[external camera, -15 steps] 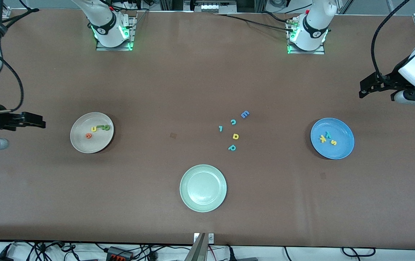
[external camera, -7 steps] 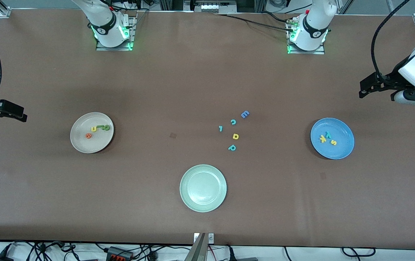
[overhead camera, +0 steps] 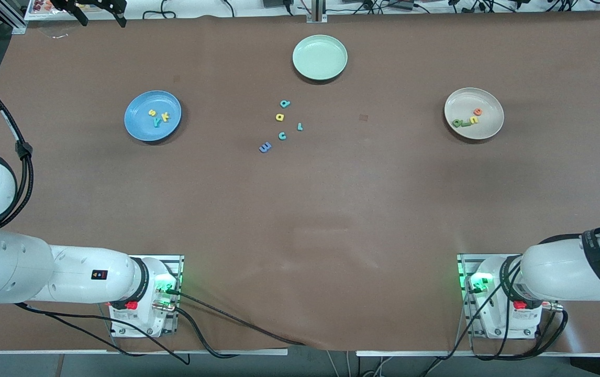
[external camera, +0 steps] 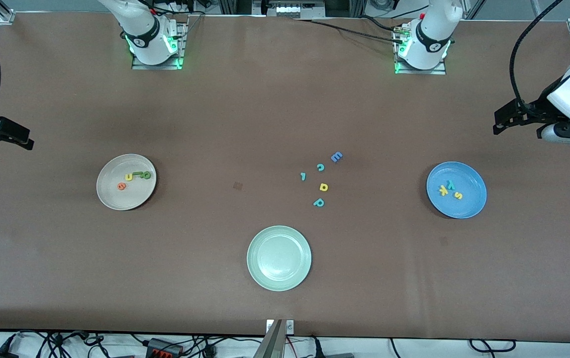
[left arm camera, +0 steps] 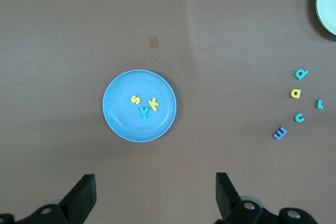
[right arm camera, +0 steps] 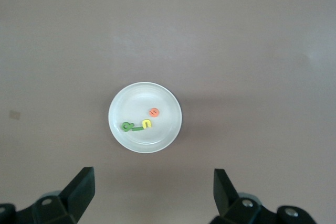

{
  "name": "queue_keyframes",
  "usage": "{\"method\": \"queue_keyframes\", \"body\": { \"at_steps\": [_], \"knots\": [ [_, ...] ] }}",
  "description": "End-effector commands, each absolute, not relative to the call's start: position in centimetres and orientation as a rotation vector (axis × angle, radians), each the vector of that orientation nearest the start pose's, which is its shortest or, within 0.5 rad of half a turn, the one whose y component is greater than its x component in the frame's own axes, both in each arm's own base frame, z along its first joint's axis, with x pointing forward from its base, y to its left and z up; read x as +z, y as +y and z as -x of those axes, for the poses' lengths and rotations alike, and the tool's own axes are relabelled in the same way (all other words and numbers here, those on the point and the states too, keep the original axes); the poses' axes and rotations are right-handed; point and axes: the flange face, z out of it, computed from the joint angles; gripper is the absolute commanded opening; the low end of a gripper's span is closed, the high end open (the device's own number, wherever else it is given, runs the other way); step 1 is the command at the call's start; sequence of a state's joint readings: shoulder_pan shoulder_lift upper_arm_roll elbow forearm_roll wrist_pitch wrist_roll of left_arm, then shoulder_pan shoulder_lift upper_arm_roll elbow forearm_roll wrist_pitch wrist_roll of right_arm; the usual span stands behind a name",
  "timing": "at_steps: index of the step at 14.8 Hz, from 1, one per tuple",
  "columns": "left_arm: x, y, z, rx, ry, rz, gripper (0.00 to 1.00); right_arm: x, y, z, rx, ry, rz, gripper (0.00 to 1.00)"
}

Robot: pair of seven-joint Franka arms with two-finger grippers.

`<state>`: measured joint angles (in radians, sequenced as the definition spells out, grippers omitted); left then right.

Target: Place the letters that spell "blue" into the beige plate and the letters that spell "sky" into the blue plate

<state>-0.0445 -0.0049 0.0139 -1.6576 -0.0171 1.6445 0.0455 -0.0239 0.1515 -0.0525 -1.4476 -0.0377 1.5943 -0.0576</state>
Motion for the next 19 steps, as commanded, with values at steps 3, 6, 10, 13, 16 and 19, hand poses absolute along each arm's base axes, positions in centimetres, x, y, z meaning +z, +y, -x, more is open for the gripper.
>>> {"method": "queue_keyframes", "body": {
  "at_steps": [3, 6, 10, 13, 16, 19],
  "knots": [
    [59.9, -1.9, -55.8, 0.016, 0.141, 3.163, 1.0, 59.6, -4.0, -58.2, 0.051, 0.031, 3.197, 1.0],
    [59.9, -1.9, -55.8, 0.016, 0.141, 3.163, 1.0, 58.9, -3.8, -56.0, 0.05, 0.034, 3.191, 1.0],
    [59.8, -1.9, -55.8, 0.019, 0.141, 3.163, 1.0, 58.5, -3.8, -55.5, 0.069, 0.037, 3.182, 1.0],
    [59.9, -1.9, -55.8, 0.016, 0.141, 3.163, 1.0, 58.2, -3.8, -55.6, 0.068, 0.039, 3.174, 1.0],
    [59.9, -1.9, -55.8, 0.016, 0.141, 3.163, 1.0, 58.3, -3.8, -55.5, 0.078, 0.04, 3.175, 1.0],
    [59.8, -1.9, -55.8, 0.019, 0.141, 3.163, 1.0, 58.6, -3.9, -55.5, 0.064, 0.036, 3.183, 1.0]
  ]
}}
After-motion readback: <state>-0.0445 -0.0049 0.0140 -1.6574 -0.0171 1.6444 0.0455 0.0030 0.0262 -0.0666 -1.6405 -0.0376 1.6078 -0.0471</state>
